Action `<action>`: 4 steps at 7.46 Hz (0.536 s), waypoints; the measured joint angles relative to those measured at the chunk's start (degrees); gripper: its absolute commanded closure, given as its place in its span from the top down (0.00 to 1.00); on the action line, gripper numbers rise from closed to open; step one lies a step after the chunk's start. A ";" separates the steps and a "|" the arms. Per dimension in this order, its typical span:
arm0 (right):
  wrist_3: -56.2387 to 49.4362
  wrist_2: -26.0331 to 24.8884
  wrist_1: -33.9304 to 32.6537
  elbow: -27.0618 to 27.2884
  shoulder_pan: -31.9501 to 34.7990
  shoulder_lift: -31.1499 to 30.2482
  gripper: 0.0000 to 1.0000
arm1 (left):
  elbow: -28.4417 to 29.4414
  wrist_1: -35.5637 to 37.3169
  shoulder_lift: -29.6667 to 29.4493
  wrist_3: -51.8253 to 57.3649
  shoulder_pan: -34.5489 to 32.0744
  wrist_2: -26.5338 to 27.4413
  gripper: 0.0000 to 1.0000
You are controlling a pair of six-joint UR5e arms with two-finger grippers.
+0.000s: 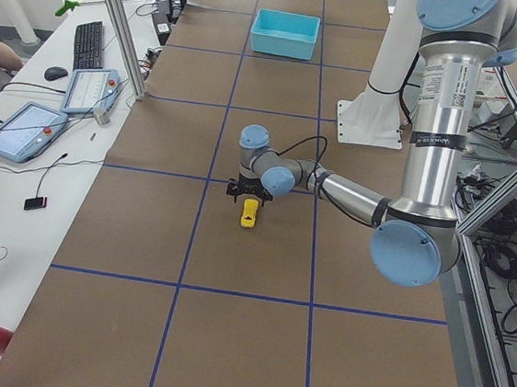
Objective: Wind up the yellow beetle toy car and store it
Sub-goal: 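Lower the left gripper onto the yellow beetle toy car, then press the car down with the left gripper and pull it backward to wind it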
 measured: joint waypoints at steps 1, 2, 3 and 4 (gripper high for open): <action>0.00 0.00 0.00 0.00 0.01 -0.06 1.00 | 0.73 0.00 -0.35 0.00 0.00 -0.28 1.00; 0.00 -0.01 0.00 0.00 0.01 -0.08 1.00 | 1.23 -0.01 -0.58 -0.01 0.00 -0.46 1.00; 0.00 -0.01 0.00 0.00 0.02 -0.10 1.00 | 2.00 -0.01 -0.99 -0.05 0.00 -0.62 1.00; 0.00 -0.01 0.00 0.00 0.02 -0.10 1.00 | 2.84 0.00 -1.56 -0.07 0.00 -0.73 0.99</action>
